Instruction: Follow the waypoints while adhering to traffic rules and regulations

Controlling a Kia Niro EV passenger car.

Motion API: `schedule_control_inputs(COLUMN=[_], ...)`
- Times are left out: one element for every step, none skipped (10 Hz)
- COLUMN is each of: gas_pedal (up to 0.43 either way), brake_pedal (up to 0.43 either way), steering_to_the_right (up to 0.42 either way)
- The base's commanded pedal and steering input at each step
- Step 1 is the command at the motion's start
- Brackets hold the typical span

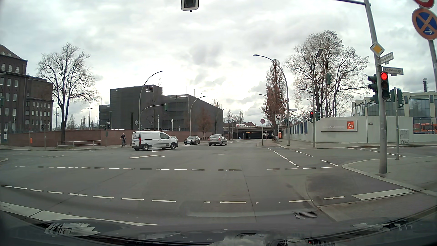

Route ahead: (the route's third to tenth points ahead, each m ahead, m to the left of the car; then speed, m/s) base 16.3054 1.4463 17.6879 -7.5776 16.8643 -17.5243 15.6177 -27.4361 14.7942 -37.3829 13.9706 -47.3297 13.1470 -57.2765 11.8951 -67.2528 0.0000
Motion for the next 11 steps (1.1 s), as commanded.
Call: schedule_control_inputs(gas_pedal=[0.0, 0.0, 0.0, 0.0, 0.0, 0.0, 0.0, 0.0, 0.0, 0.0, 0.0], brake_pedal=[0.402, 0.402, 0.402, 0.402, 0.402, 0.402, 0.402, 0.402, 0.409, 0.402, 0.402], steering_to_the_right=[-0.014, -0.014, -0.014, -0.014, -0.014, -0.014, -0.014, -0.014, -0.014, -0.014, -0.014])
